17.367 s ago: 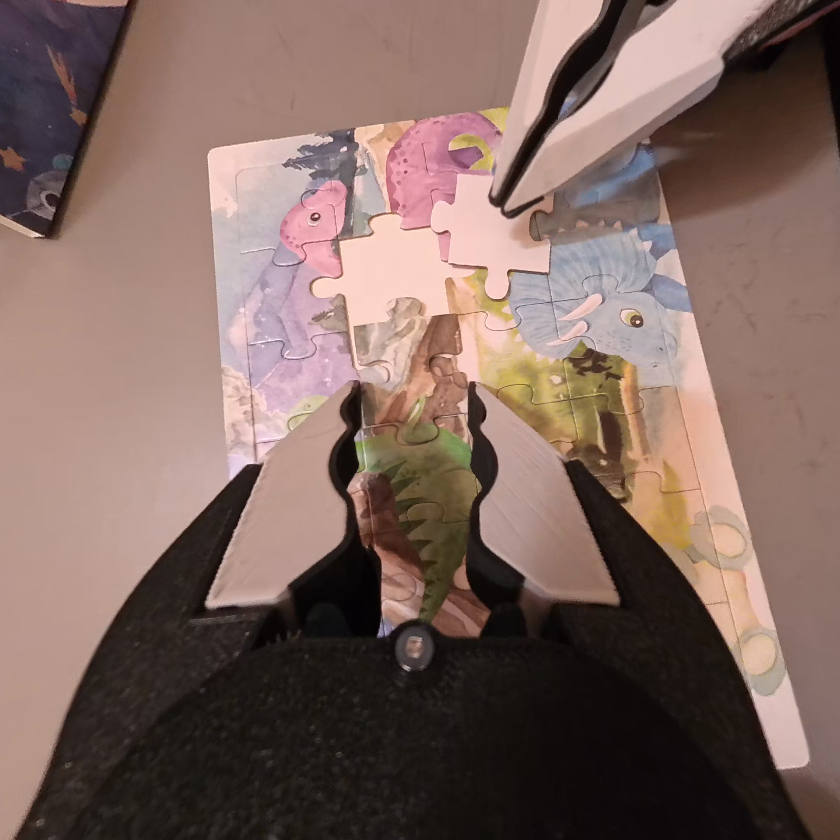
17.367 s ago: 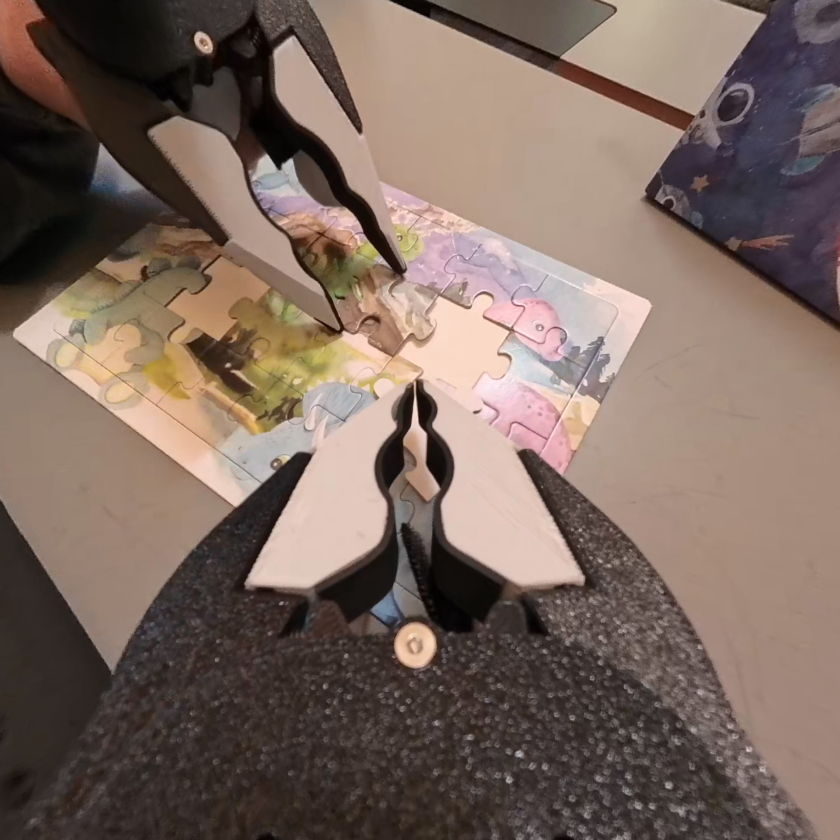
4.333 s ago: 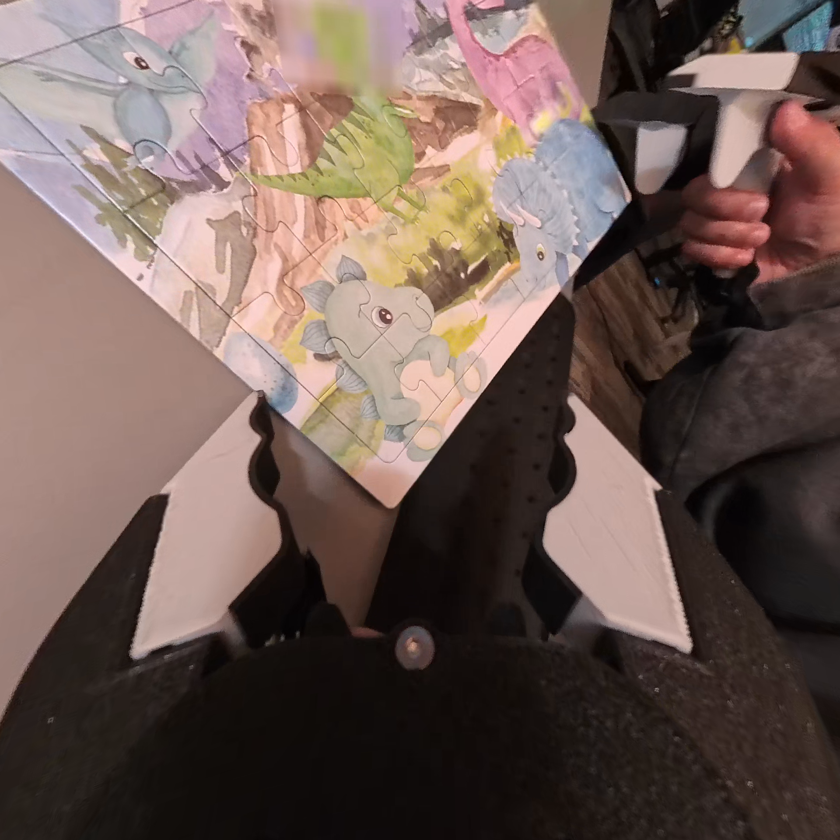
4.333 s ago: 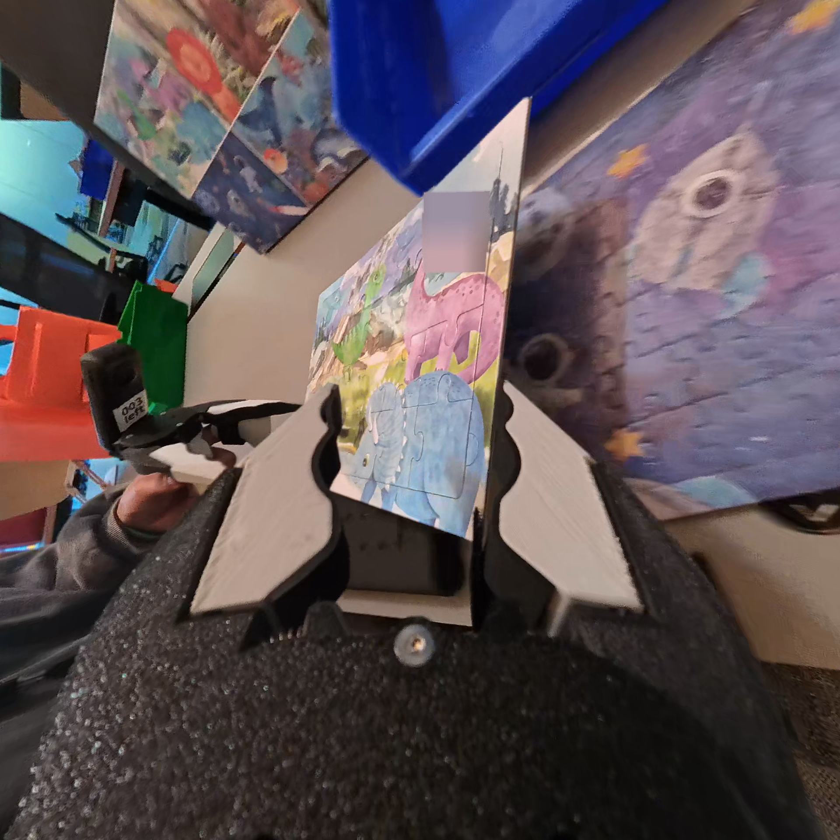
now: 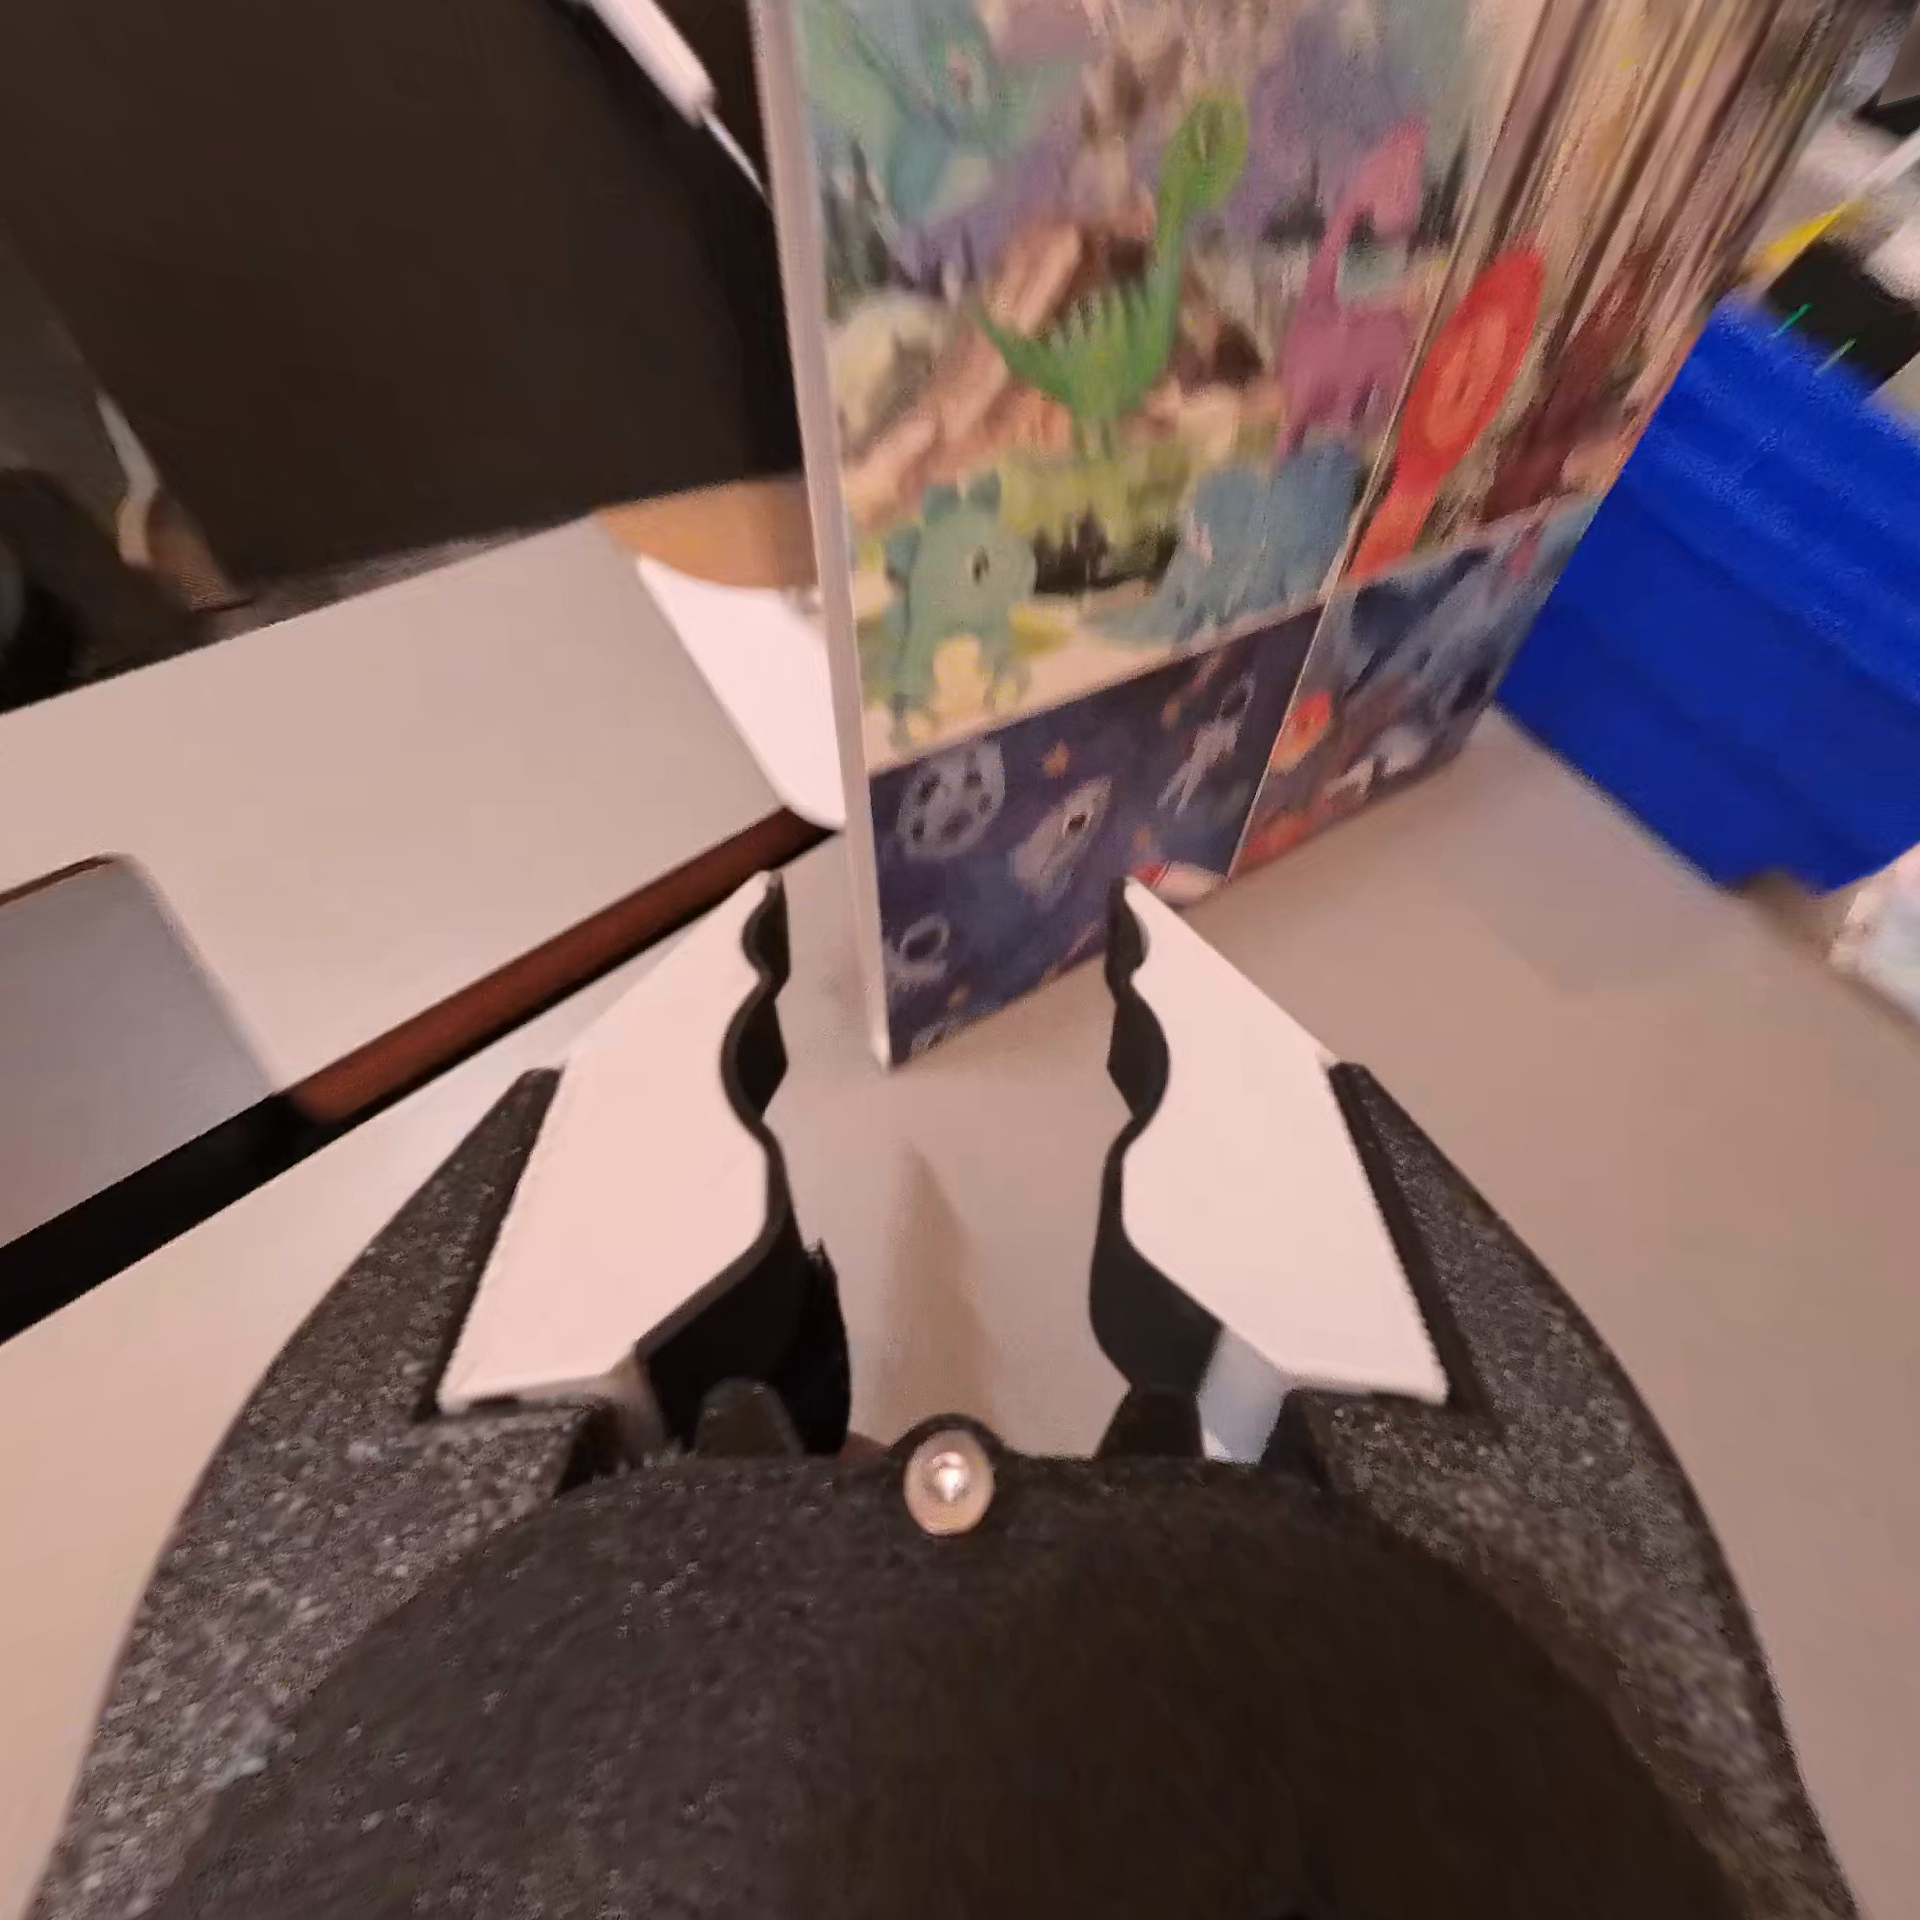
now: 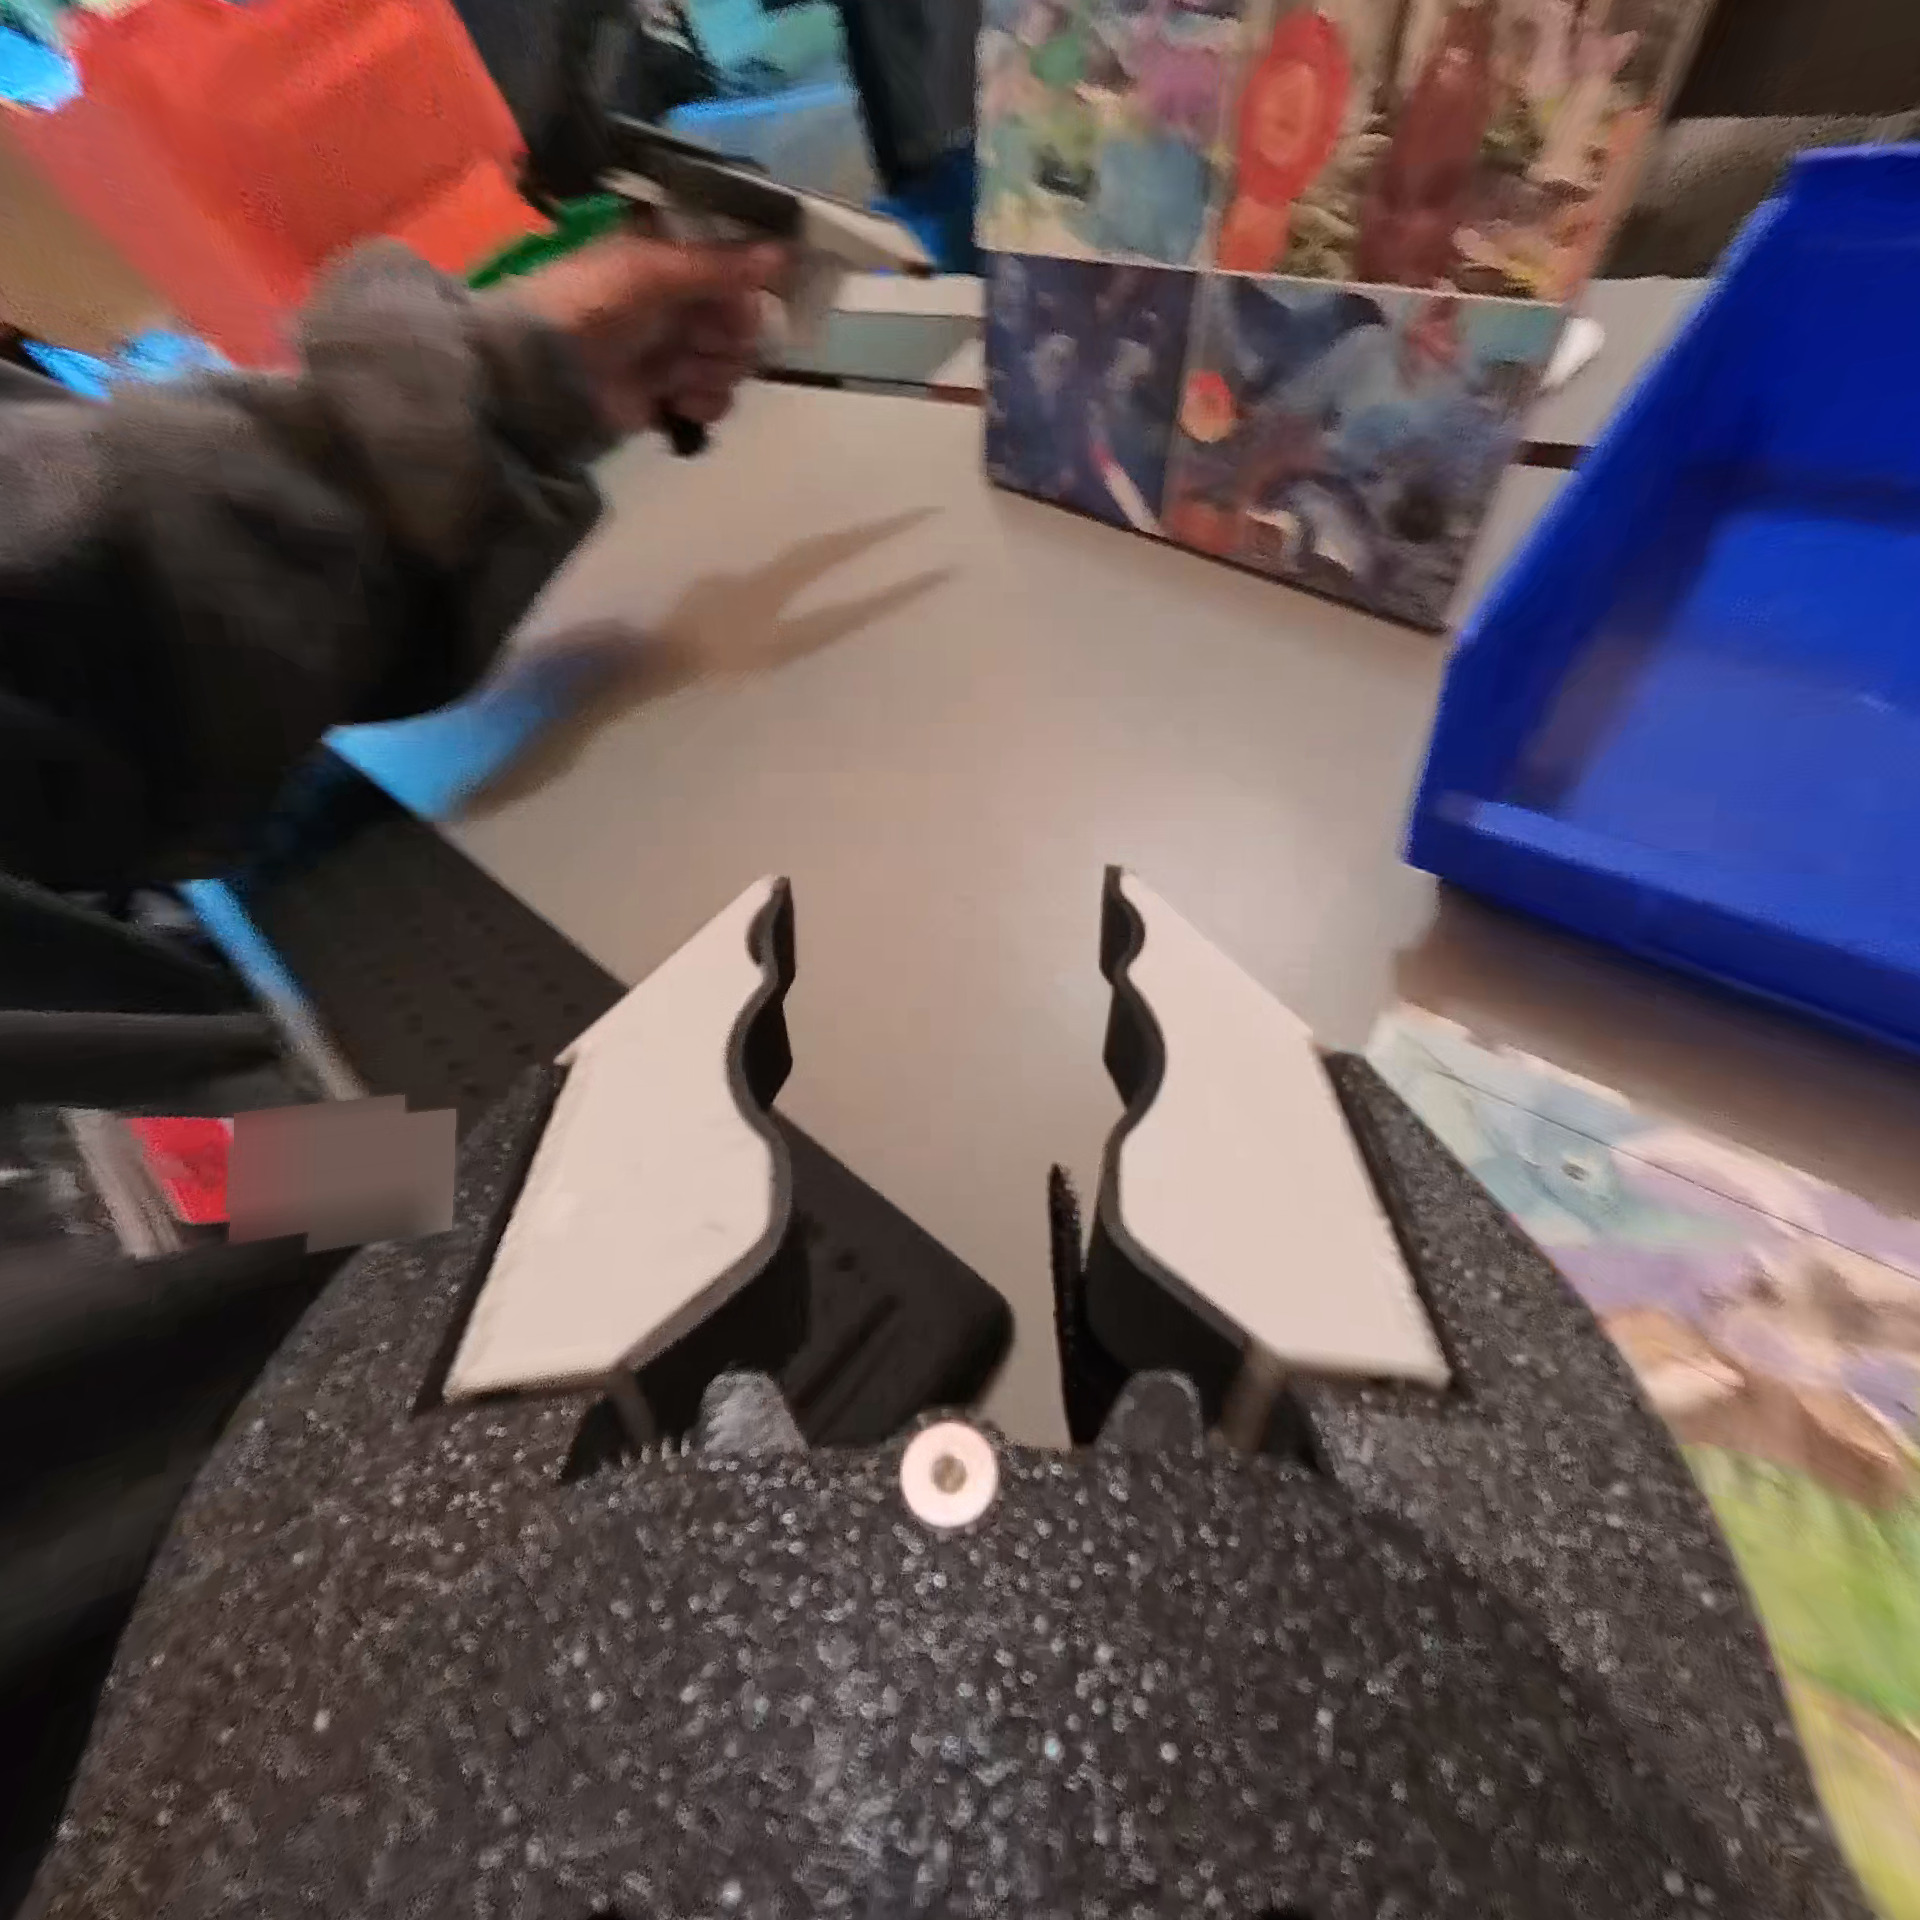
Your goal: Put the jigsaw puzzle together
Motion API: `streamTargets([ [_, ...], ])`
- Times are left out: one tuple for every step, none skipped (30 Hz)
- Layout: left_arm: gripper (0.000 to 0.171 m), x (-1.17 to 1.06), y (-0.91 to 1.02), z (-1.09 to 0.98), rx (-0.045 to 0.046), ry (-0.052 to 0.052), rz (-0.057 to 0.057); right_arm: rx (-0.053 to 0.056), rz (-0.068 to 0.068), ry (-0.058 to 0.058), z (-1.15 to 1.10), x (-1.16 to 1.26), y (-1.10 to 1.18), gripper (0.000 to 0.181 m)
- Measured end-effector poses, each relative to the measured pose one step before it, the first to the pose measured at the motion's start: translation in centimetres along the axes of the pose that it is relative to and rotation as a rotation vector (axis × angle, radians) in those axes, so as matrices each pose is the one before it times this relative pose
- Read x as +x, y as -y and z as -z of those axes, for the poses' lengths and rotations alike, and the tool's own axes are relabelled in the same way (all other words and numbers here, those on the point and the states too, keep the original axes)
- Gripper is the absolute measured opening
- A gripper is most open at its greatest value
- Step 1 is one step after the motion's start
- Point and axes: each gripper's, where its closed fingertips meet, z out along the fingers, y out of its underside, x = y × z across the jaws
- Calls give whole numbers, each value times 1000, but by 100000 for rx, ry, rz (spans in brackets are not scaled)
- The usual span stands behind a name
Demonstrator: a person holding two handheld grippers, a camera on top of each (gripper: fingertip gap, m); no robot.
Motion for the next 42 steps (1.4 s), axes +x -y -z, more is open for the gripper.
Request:
streamTargets([
  [57, 211, 892, -539, 4351, -5753, 3944, 1198, -2805, 4719, 72, -611, 33, 59],
  [54, 228, 597, -542, 2585, -4668, 3027, 775, -2918, 3157, 309, -496, -265, 58],
  [52, -212, 132, -609, -51, -1494, 2204, 295, -2599, 1167, 514, -314, -573, 58],
  [53, -642, -170, -631, -1335, 1527, 1319, -114, -2096, -666, 687, -134, -824, 58],
  [55, -430, -202, -602, -1191, 604, 367, -612, -1519, -2061, 840, 10, -1019, 58],
  [55, -242, -143, -539, -543, -136, -409, -694, -1207, -3141, 955, 109, -1122, 57],
  [58, -322, -134, -504, -717, 442, -1462, -405, -1422, -3709, 1013, 135, -1127, 56],
  [66, -659, -293, -486, -1799, 2153, -1937, -112, -1805, -3407, 1025, 11, -1097, 56],
  [76, -749, -379, -453, -1816, 2004, -1255, 326, -1817, -2389, 978, -248, -1001, 56],
  [82, -122, -263, -390, -16, -2734, 52, 828, -1704, -1094, 856, -537, -813, 57],
  [78, 377, -381, -343, -421, -6710, 1738, 1103, -1644, -207, 670, -693, -602, 56],
  [67, 665, -534, -261, -1699, -8766, 1853, 533, -1286, 135, 448, -738, -454, 56],
  [54, 778, -357, -97, -889, -9022, 1374, -363, -581, 84, 188, -690, -318, 56],
  [37, 572, -203, 95, -10, -6765, 203, -852, 249, -59, -32, -604, -147, 56],
  [26, 314, -107, 273, 835, -3862, -1372, -907, 894, 236, -216, -563, 52, 56],
  [20, 386, -237, 366, 377, -3343, -2037, -1091, 1062, 696, -364, -548, 153, 56],
  [15, 426, -416, 523, -631, -2864, -2095, -1420, 1313, 776, -459, -473, 188, 56],
  [10, 737, -523, 781, -893, -3896, -2461, -1783, 1644, 544, -514, -341, 144, 56],
  [8, 1018, -536, 1037, -601, -4831, -1769, -1871, 1778, 332, -539, -219, 143, 56],
  [5, 1220, -635, 1213, -480, -5899, 190, -1376, 1681, 586, -575, -142, 249, 56],
  [2, 1292, -761, 1235, -653, -5891, 2353, -700, 1106, 931, -644, -39, 417, 56],
  [1, 1009, -907, 1167, -658, -3079, 2610, -247, 382, 1272, -770, 93, 569, 56],
  [1, 949, -1139, 1083, -1176, -1259, 1896, -495, -204, 1688, -940, 183, 657, 56],
  [1, 1280, -1417, 1044, -2230, -2414, 1583, -1478, -271, 1616, -1069, 264, 616, 57],
  [2, 1508, -1635, 978, -2741, -3297, 2092, -1707, 331, 1206, -1103, 319, 639, 58],
  [2, 1283, -1852, 898, -3740, -1822, 2928, -1624, 1211, 1319, -1026, 248, 640, 59],
  [2, 930, -2016, 886, -4749, -75, 2515, -2196, 2304, 638, -771, 333, 472, 59],
  [4, 920, -1834, 899, -3650, -1000, 2367, -2248, 2675, -906, -345, 567, 348, 60],
  [5, 553, -1435, 905, -2049, 45, 2923, -304, 1683, -2370, 210, 831, 332, 63],
  [8, -207, -969, 919, -674, 3817, 2941, 2255, 566, -2303, 711, 1022, 335, 64],
  [11, -616, -609, 842, 39, 5360, 2955, 2635, -1117, -2474, 1096, 1339, 144, 63],
  [13, -594, -499, 665, -438, 4240, 3085, 2159, -2873, -4185, 1380, 1948, -153, 64],
  [16, -647, -326, 503, -301, 4073, 2966, 629, -3753, -6376, 1553, 2648, -545, 64],
  [18, -702, -150, 376, 331, 4233, 2786, -1191, -3954, -8756, 1607, 3346, -925, 66],
  [21, -669, -238, 311, -696, 4273, 2859, -2566, -4068, -9660, 1444, 3762, -1161, 70],
  [27, -1019, -470, 355, -2614, 7319, 3039, -2921, -4888, -8156, 1104, 3767, -1197, 75],
  [36, -1735, -643, 626, -4328, 13259, 3558, -3941, -5228, -6514, 697, 3621, -1214, 80],
  [43, -1882, -672, 964, -4212, 16953, 3327, -4506, -4250, -6103, 349, 3468, -1046, 84],
  [63, -1251, -466, 1261, -1613, 16667, 1389, -2418, -2442, -5077, 41, 3068, -527, 88],
  [80, -1013, -131, 1652, 1733, 18825, -1474, -490, -983, -3079, -194, 2465, -140, 90],
  [78, -152, 108, 1877, 3326, 15796, -2176, 4, -72, -782, -350, 1834, 35, 93],
  [78, 1387, 217, 1830, 2862, 8294, -2389, 602, -104, -205, -420, 1534, 157, 94],
])
